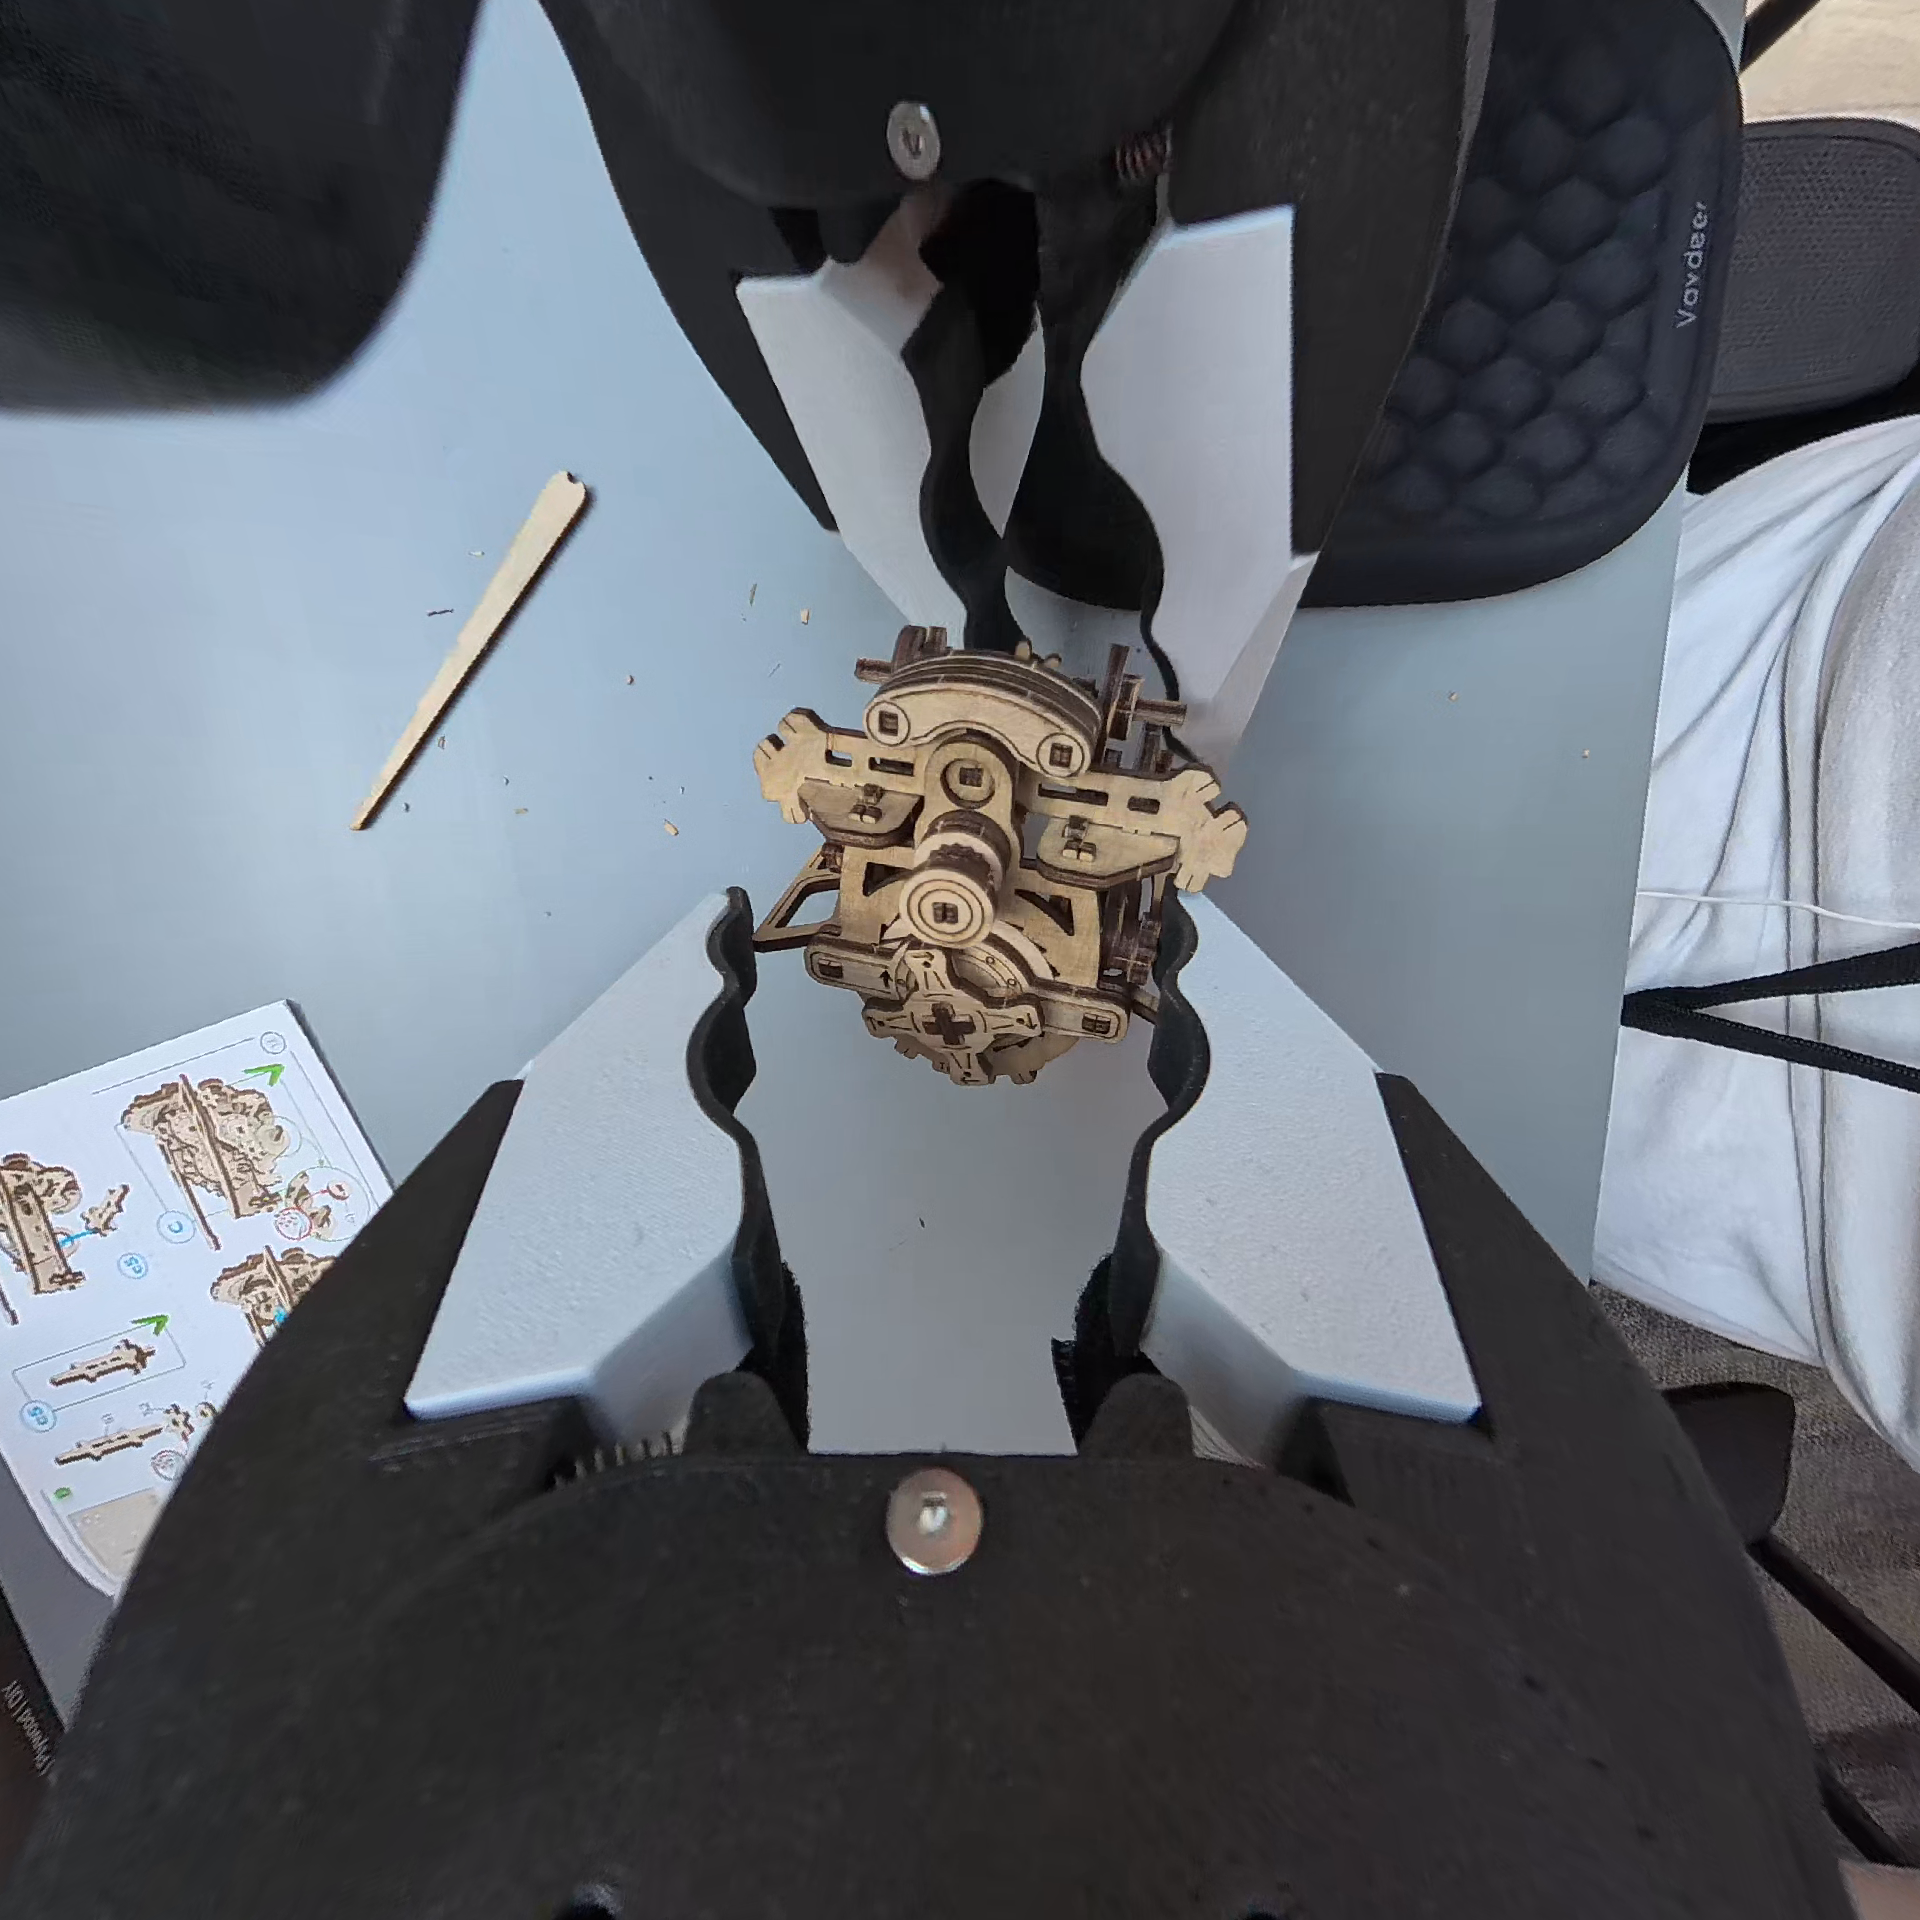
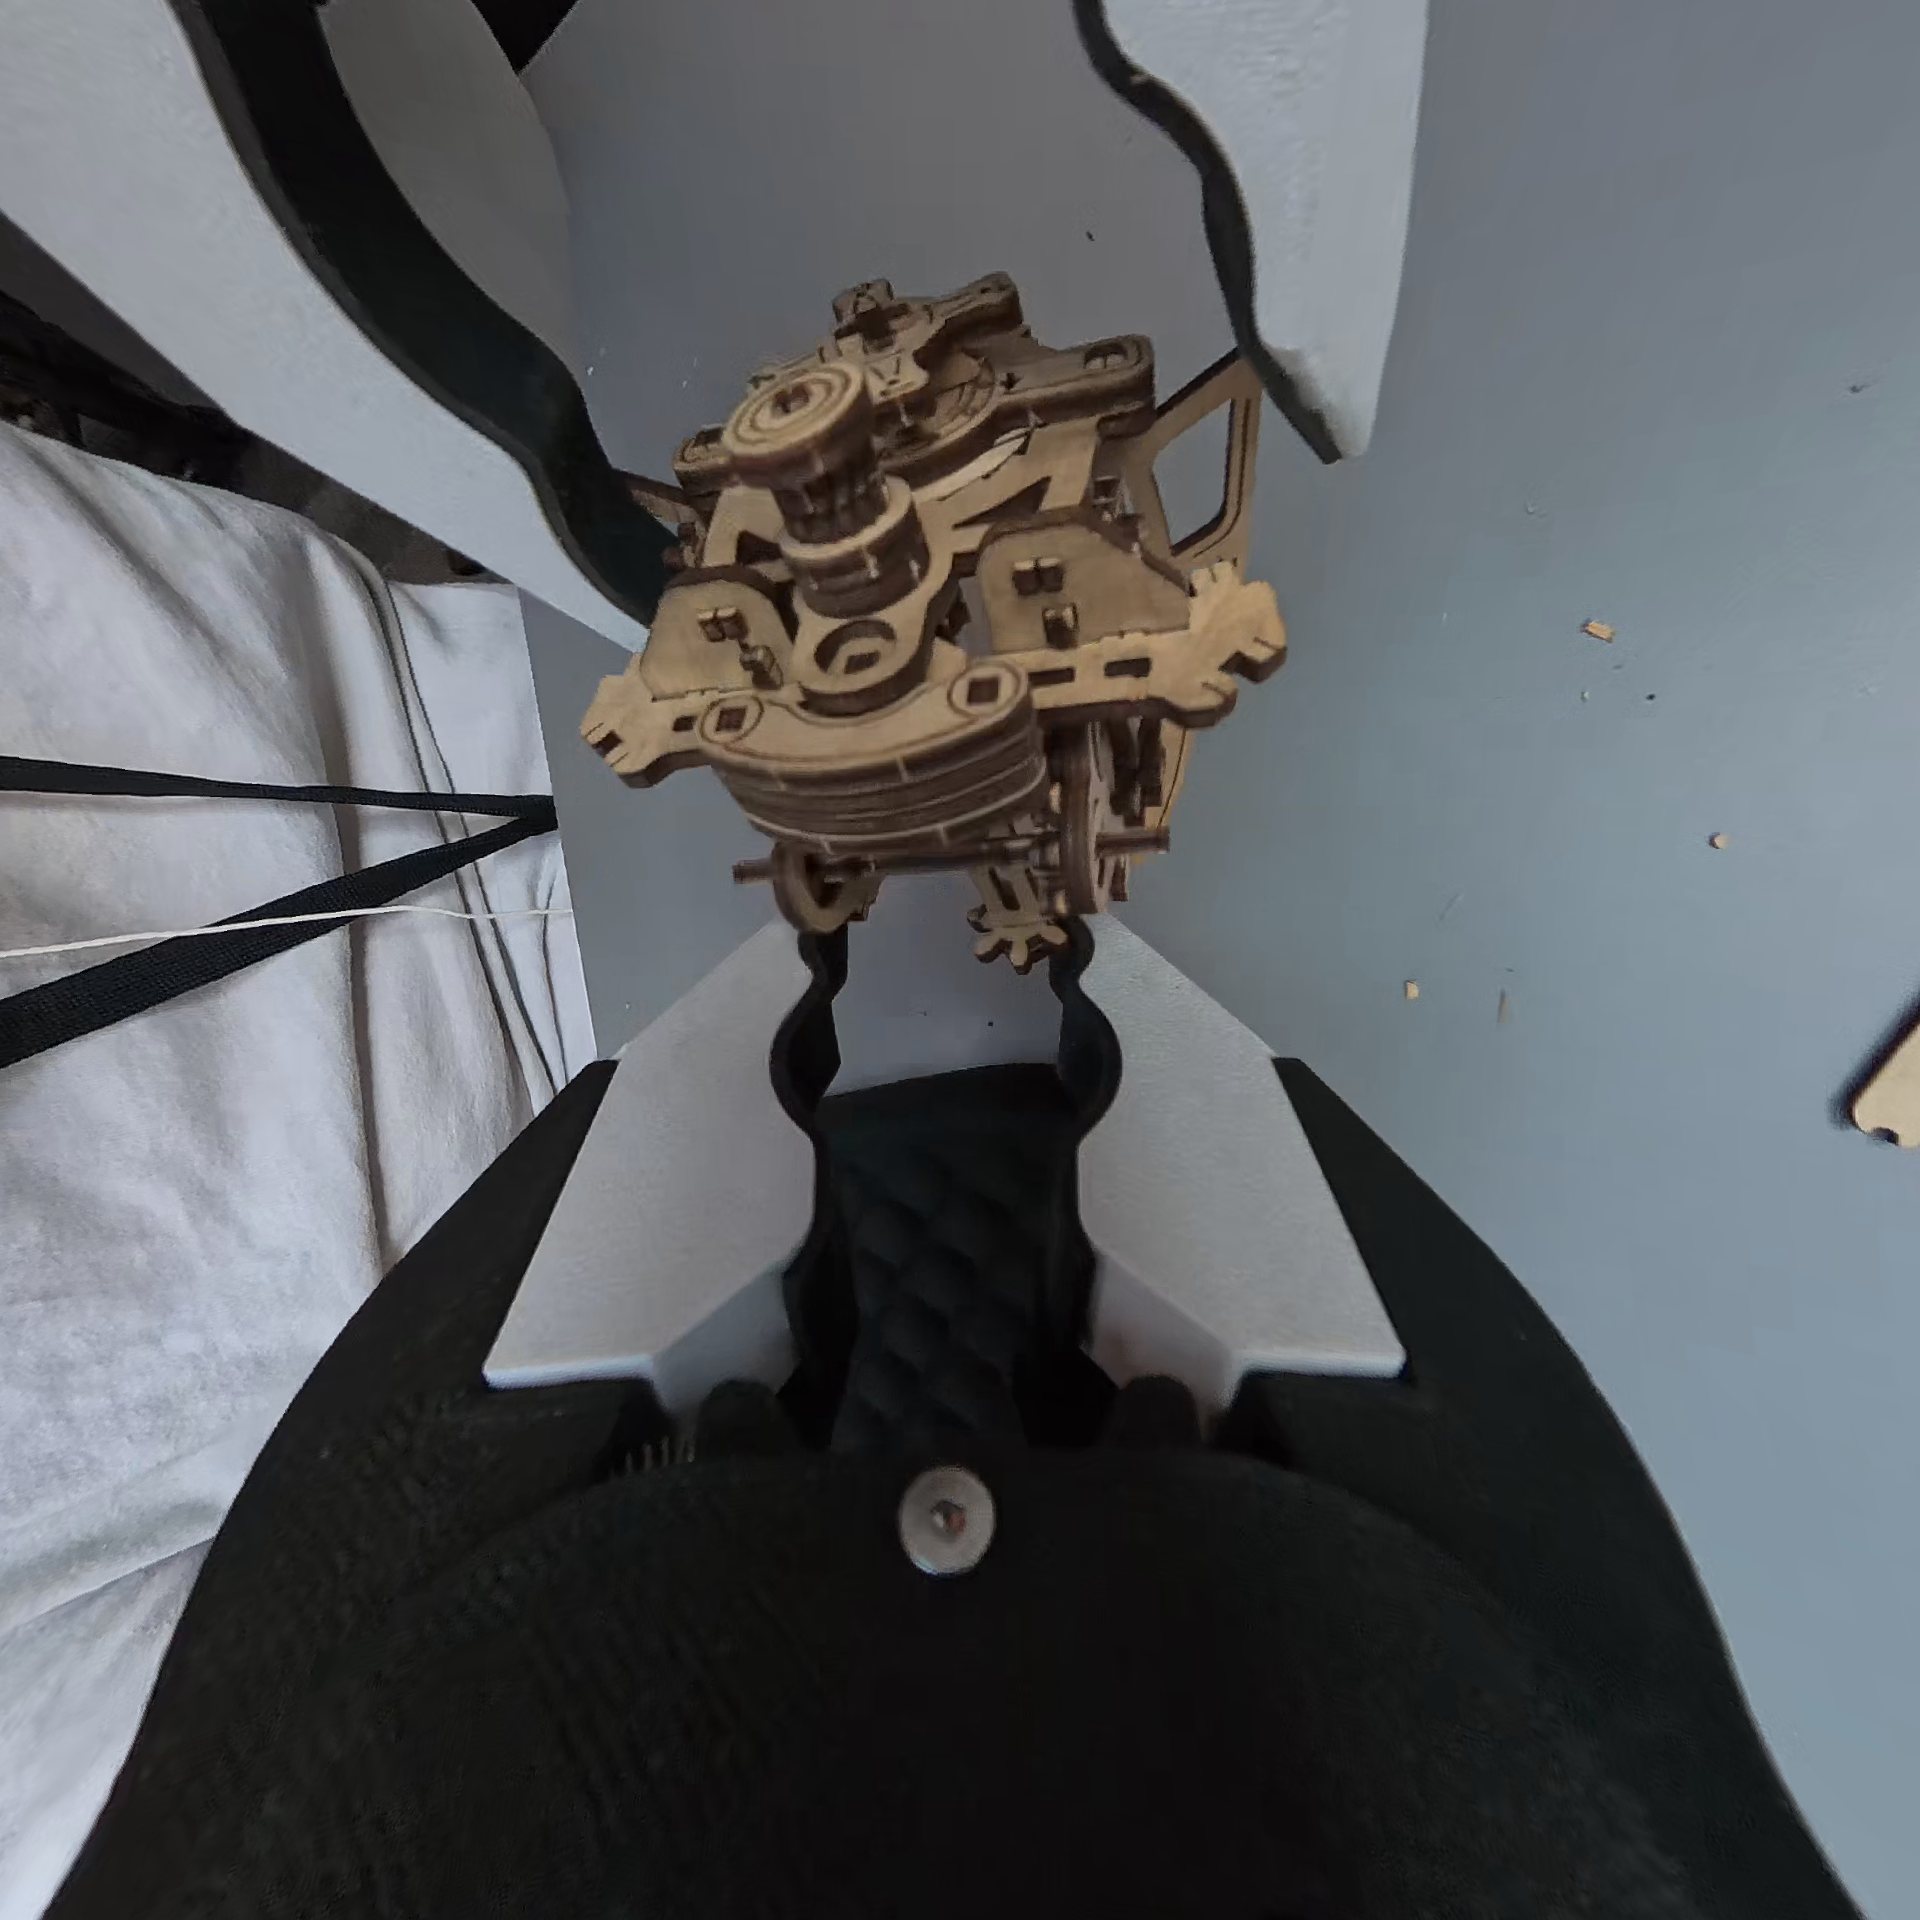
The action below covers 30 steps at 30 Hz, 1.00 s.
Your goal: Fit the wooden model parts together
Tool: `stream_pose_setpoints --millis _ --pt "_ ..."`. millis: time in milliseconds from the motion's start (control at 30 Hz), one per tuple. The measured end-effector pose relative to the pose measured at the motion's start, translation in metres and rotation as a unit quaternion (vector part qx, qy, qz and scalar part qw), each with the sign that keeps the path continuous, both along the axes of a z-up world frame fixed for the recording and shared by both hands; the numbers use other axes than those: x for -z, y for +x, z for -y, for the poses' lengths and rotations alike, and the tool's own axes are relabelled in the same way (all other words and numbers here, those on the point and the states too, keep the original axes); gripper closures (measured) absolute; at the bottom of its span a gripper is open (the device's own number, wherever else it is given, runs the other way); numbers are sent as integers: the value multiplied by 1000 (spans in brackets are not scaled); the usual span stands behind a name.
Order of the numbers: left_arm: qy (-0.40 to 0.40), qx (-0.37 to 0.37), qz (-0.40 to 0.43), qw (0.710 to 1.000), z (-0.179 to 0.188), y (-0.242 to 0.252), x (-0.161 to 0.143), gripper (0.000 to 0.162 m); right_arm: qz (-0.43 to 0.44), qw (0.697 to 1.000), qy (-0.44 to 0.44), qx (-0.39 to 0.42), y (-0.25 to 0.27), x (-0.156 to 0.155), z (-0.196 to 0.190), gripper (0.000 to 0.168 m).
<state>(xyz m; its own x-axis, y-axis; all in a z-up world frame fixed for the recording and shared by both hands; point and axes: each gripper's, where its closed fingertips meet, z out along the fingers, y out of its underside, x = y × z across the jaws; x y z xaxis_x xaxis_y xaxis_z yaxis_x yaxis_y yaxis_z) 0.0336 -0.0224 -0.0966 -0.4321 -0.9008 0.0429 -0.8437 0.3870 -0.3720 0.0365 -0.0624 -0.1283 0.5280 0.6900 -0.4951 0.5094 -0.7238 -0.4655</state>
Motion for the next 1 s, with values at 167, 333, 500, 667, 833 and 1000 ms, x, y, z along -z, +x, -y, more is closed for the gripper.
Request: stream_pose_setpoints --millis 167,333,500,667,833,1000 --pt "-4 -18 18 1000 -7 -6 7 86 -29 998 46 24 10 -21 -11 123" --pt "-15 -30 25 999 -10 -15 22 86 -40 987 157 7 8 -41 -25 120" --pt "-16 -35 75 996 -13 -19 24 86 -53 984 172 4 -2 -36 -33 118" --pt "-12 -51 124 991 -17 -21 24 86 -29 979 201 -10 -11 -27 -39 120" --pt "9 -46 181 982 -24 -23 26 86 2 966 257 -26 -15 -24 -45 123" --pt "5 -42 209 977 -23 -25 27 86 29 959 277 -54 -13 -15 -43 130"
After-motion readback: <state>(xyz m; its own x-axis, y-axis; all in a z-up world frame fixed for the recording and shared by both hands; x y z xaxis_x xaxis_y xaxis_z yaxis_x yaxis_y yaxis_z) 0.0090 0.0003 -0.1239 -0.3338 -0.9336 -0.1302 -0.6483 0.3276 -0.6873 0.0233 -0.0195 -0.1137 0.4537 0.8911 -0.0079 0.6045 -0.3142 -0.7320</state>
